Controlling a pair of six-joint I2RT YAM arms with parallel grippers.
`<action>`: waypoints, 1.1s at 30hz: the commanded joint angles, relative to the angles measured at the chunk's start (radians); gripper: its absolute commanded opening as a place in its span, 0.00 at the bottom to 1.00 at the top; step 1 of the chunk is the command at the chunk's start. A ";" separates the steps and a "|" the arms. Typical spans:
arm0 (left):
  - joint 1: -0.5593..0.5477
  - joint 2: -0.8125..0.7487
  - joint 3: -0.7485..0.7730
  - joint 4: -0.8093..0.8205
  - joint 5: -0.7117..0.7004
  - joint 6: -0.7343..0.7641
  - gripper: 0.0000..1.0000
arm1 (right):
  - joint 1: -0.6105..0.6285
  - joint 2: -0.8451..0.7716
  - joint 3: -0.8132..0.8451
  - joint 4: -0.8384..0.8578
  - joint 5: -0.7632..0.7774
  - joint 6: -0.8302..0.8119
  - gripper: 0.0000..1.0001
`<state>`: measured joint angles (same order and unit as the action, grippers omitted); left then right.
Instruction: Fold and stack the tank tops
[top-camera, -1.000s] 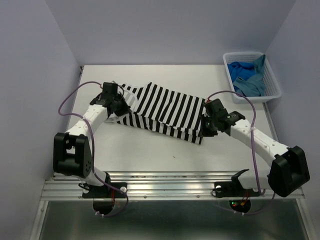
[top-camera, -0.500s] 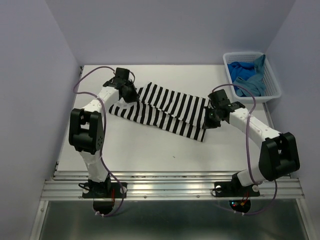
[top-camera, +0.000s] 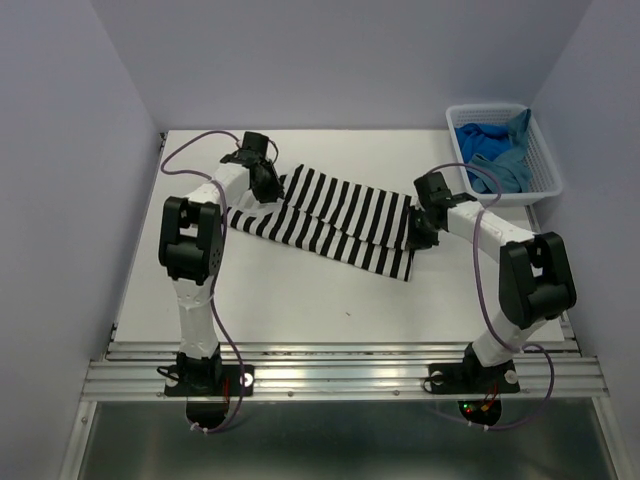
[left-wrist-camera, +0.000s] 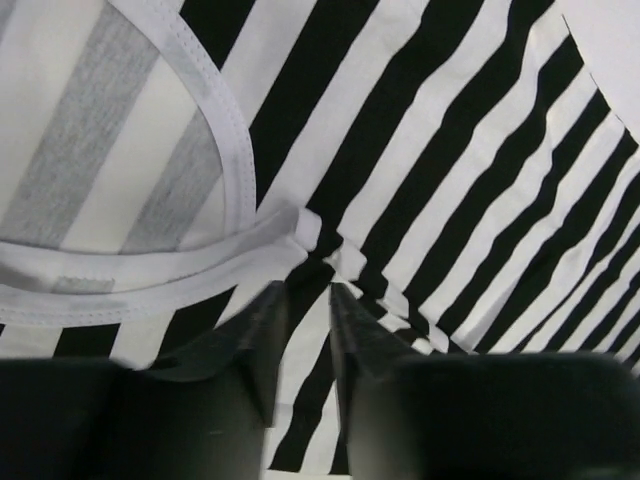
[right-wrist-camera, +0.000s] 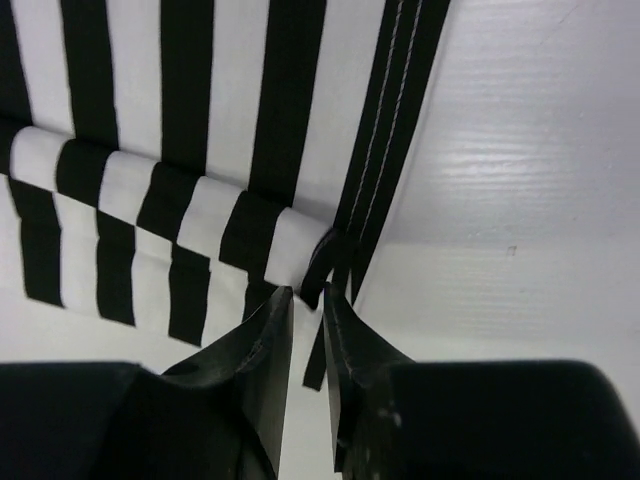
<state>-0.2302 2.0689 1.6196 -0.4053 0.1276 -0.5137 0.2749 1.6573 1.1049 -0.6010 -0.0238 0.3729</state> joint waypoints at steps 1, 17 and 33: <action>0.000 0.020 0.097 -0.012 -0.065 0.011 0.51 | -0.009 0.056 0.062 0.046 0.122 0.029 0.30; 0.028 -0.239 -0.274 0.132 -0.117 -0.009 0.99 | 0.023 -0.220 -0.164 0.234 -0.309 -0.009 1.00; 0.180 -0.179 -0.524 0.276 -0.023 -0.023 0.99 | 0.112 -0.077 -0.304 0.333 -0.272 0.024 1.00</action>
<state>-0.0669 1.8904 1.1969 -0.0799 0.1032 -0.5480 0.3855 1.5967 0.8673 -0.2718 -0.3355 0.3798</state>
